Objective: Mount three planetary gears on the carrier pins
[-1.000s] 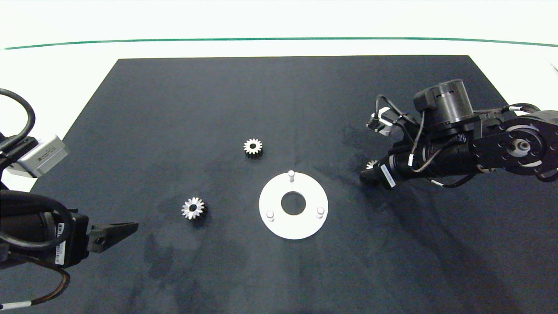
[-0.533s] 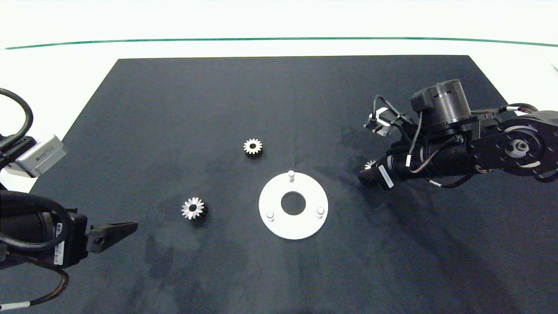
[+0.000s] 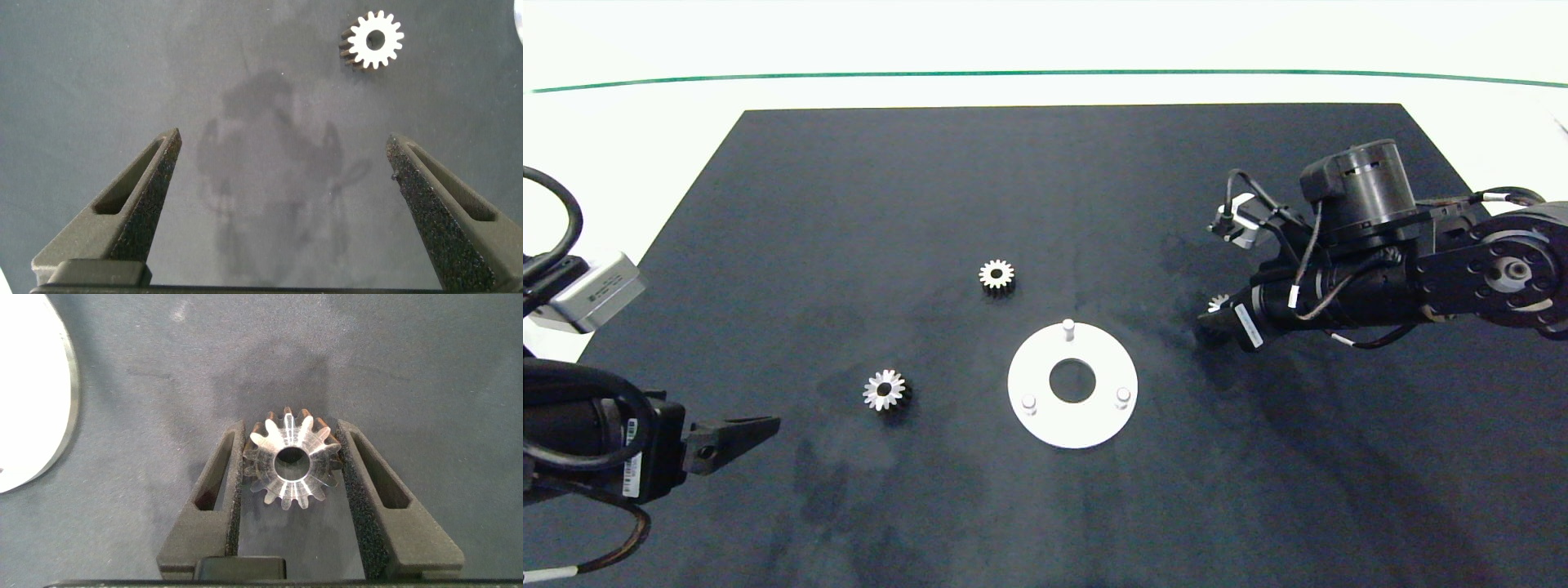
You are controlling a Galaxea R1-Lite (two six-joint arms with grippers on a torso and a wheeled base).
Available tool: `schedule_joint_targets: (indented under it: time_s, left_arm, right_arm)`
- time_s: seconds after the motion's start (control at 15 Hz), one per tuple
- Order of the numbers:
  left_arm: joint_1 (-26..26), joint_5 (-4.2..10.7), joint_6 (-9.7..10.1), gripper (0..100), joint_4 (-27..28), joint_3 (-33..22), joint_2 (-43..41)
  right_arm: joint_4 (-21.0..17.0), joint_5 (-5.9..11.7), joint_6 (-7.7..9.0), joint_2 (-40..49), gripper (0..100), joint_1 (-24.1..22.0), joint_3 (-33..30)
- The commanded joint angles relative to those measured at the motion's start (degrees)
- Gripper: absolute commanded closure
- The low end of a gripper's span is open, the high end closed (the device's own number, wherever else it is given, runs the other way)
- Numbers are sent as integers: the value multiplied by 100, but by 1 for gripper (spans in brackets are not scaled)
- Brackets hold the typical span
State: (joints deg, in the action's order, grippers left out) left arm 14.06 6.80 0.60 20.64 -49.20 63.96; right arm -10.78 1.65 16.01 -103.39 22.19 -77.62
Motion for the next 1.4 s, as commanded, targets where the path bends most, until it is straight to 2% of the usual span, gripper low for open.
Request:
schedule_joint_targets:
  time_s: [0.07,0.13,0.27,0.33,0.4,0.87,1.0,1.4]
  left_arm:
    - [1,5,2,0,19,7,-16]
    - [-8,5,2,0,19,25,-24]
    - [-17,5,2,0,19,25,-33]
    - [-26,5,2,0,19,25,-33]
    - [-17,5,2,0,19,16,-33]
    - [-26,5,-7,0,19,25,-183]
    - [-149,5,-7,0,19,16,-297]
    - [-456,5,2,0,2,16,-473]
  right_arm:
    - [-39,2,-1,214,91,58,36]
    - [-39,20,-1,258,93,110,45]
    - [-47,169,-1,328,96,207,54]
    - [-47,310,-1,398,96,295,80]
    - [-47,336,-1,469,96,348,89]
    - [-65,416,-27,715,96,1139,-87]
    - [-65,424,-238,662,96,1525,-122]
    - [-74,424,-317,504,96,2097,-87]
